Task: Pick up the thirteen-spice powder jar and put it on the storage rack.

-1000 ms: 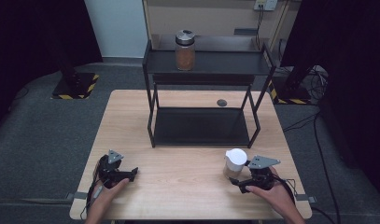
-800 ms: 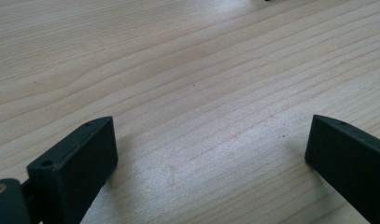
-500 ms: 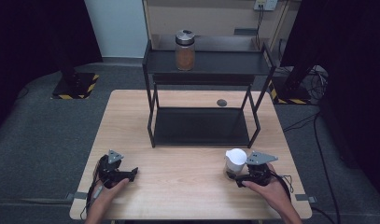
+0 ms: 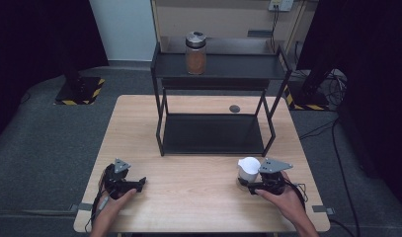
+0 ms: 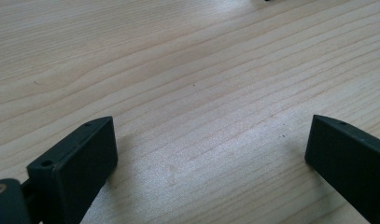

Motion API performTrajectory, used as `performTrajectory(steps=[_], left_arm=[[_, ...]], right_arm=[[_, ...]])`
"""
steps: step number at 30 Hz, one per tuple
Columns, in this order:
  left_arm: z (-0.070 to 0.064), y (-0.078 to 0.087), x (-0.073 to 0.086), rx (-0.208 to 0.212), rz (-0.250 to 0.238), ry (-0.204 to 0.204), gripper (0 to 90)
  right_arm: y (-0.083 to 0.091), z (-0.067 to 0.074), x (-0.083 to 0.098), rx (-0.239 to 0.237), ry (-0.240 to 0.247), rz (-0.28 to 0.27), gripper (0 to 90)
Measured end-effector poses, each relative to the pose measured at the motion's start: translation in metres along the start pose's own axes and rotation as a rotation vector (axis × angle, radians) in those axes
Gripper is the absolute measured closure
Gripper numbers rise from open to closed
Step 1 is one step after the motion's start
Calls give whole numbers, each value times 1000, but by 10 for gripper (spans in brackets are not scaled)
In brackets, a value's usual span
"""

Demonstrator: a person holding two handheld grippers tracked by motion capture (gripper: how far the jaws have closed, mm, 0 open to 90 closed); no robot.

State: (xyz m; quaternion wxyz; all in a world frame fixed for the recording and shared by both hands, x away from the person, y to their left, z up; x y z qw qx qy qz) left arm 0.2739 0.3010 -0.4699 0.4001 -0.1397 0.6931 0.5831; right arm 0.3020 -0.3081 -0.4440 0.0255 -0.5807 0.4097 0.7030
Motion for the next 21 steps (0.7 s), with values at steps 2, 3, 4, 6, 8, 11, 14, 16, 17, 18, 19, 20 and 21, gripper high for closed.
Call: performTrajectory(steps=[2,3,4,6,8,11,14,16,17,18,19,20,21], left_arm=[[0,0,0,0,0,0,10],[0,0,0,0,0,0,10],[0,0,0,0,0,0,10],[0,0,0,0,0,1,10],[0,0,0,0,0,1,10],[0,0,0,0,1,1,10],[0,0,0,0,0,0,9],[0,0,0,1,0,0,9],[0,0,0,1,0,-1,8],[1,0,0,2,0,-2,7],[1,0,0,2,0,-2,7],[1,0,0,3,1,-3,6],[1,0,0,3,1,-3,5]], right_arm=[[0,-2,-2,-2,1,-6,315],[-1,-3,-3,-3,1,-6,315],[-1,-3,-3,-3,1,-6,315],[-2,-6,-9,-1,7,-4,315],[-2,-8,-11,-3,10,-4,315],[-2,-12,-21,-7,12,-6,315],[-2,-16,-29,-12,16,-7,315],[-2,-17,-32,-11,19,-7,315],[-2,-19,-35,-11,22,-6,316],[-3,-20,-38,-10,23,-5,315],[-3,-21,-41,-10,26,-4,316],[-3,-23,-46,-10,29,-3,316],[-3,-23,-46,-10,29,-3,316]])
Point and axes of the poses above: each handheld gripper's, and its own axes: y roughly backward along the jaws, x roughly out of its underside, z roughly to its left, the point moved 3 cm from there along -y, roughly forward along the jaws
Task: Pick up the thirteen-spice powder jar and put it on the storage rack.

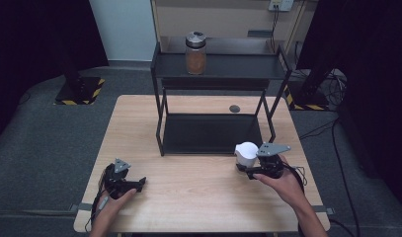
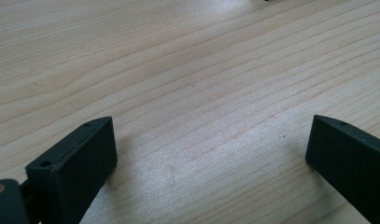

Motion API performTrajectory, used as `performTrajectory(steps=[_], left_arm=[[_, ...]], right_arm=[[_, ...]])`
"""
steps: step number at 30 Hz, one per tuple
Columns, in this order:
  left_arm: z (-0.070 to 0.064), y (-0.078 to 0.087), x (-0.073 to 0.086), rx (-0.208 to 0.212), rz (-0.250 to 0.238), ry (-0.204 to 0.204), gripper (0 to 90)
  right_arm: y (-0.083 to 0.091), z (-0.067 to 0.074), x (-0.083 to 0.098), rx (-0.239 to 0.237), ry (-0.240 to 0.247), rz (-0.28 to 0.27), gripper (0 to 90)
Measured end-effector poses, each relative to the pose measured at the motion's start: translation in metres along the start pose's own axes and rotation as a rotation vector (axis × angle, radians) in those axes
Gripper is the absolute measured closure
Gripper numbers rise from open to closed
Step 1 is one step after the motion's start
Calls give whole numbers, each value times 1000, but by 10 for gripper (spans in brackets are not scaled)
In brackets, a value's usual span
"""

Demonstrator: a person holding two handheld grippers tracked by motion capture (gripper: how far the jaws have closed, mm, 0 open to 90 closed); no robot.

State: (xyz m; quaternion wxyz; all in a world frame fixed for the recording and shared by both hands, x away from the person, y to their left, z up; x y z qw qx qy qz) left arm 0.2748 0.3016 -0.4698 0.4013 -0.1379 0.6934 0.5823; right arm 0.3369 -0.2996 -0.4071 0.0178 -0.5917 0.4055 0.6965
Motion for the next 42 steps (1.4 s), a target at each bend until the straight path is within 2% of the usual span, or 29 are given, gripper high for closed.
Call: performTrajectory(steps=[20,29,42], left_arm=[[0,0,0,1,0,-1,4],[1,0,-1,3,3,-3,0],[1,-1,-1,3,4,-3,0]], right_arm=[[4,-24,-54,-10,35,-19,316],[16,-34,-80,-1,37,-25,316],[36,-42,-110,-2,46,-37,316]])
Point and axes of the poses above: each handheld gripper's, and its own axes: y roughly backward along the jaws, x roughly out of its underside, z roughly to its left, the point moved 3 cm from there along -y, roughly forward along the jaws
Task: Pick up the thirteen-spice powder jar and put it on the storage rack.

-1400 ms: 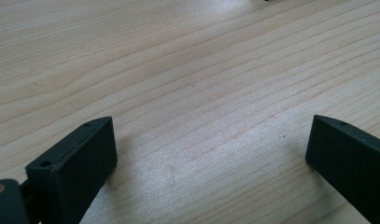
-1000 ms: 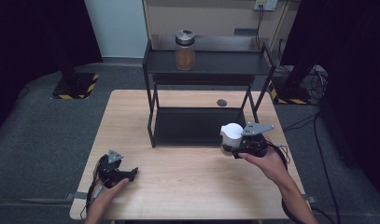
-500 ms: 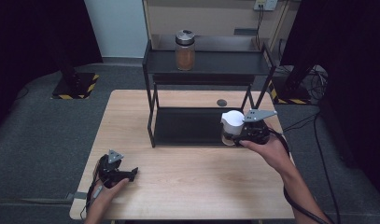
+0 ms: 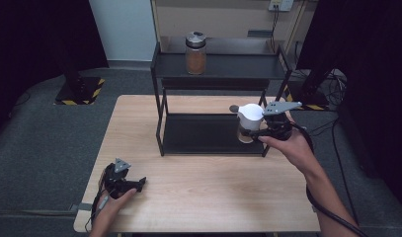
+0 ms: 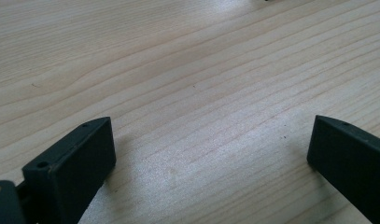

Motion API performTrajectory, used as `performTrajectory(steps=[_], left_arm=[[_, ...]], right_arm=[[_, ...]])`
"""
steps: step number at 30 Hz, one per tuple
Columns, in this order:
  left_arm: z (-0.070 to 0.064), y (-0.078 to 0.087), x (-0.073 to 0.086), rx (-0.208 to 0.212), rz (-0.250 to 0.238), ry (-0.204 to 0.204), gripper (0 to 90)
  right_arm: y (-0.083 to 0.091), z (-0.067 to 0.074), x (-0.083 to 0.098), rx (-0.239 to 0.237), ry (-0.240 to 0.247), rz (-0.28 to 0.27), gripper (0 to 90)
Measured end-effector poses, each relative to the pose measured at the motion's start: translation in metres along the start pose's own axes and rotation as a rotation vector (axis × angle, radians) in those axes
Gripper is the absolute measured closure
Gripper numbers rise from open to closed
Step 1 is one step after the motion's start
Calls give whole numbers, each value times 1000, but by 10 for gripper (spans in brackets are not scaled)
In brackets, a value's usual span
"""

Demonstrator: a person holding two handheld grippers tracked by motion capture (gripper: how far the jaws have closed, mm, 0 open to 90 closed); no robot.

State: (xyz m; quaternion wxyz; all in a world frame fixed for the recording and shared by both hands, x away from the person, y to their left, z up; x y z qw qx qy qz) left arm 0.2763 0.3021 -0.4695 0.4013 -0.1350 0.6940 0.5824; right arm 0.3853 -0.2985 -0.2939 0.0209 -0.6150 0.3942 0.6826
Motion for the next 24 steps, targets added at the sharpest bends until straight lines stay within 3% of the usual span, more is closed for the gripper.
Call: performTrajectory(steps=[24], left_arm=[[0,0,0,-1,0,0,0]], right_arm=[[35,-14,-60,-13,9,2,317]])
Point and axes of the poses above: each handheld gripper's, and its own axes: y roughly backward along the jaws, x roughly out of its underside, z roughly to its left, the point moved 3 cm from there along -y, roughly forward along the jaws
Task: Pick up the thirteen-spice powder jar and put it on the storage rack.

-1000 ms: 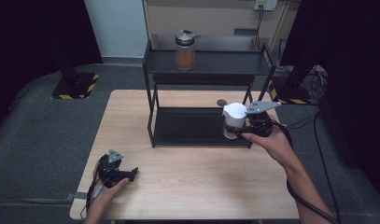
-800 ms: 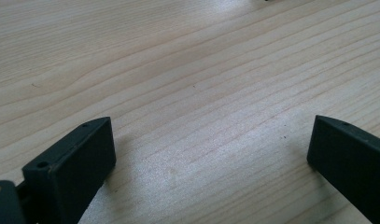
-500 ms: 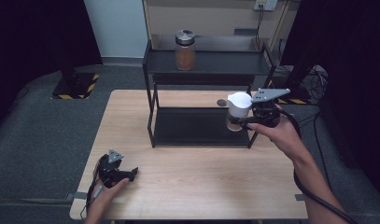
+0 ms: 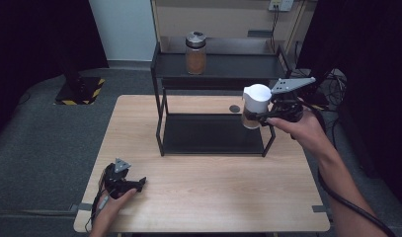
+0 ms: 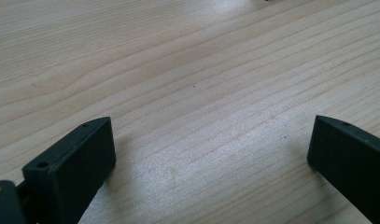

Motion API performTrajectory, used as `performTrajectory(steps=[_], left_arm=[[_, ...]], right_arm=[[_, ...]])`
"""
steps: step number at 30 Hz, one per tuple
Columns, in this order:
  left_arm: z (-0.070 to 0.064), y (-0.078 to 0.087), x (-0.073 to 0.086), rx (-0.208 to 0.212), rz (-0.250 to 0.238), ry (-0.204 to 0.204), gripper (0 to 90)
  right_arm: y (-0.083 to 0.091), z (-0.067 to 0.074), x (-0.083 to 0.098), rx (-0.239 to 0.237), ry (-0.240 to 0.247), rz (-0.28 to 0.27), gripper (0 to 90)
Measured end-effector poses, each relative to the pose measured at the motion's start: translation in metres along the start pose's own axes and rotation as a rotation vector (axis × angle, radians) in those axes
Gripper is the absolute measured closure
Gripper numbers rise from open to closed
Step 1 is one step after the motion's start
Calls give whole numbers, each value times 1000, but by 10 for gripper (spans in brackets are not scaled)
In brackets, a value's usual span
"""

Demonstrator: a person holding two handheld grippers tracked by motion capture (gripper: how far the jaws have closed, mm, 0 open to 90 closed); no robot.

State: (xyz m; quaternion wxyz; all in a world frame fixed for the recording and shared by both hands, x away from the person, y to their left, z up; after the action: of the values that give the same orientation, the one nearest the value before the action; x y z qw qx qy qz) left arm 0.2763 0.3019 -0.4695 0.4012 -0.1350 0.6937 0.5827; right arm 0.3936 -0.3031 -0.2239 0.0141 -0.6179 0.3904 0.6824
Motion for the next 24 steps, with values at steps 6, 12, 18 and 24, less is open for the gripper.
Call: performTrajectory(steps=[6,12,18,24], left_arm=[[0,0,0,0,0,0,0],[0,0,0,0,0,0,0],[0,0,0,0,0,0,0],[0,0,0,0,0,0,0]], right_arm=[[6,-3,-14,11,0,-4,317],[17,-5,-31,24,1,-19,316],[24,-7,-45,35,1,-27,316],[25,-10,-56,50,0,-25,317]])
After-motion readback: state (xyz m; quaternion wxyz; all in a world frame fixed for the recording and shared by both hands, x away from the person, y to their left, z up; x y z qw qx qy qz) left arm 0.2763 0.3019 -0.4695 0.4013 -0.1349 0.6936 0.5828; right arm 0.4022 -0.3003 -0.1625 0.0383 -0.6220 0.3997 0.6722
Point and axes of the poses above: each handheld gripper's, and its own axes: y roughly backward along the jaws, x roughly out of its underside, z roughly to its left, the point moved 3 cm from there along -y, roughly forward along the jaws
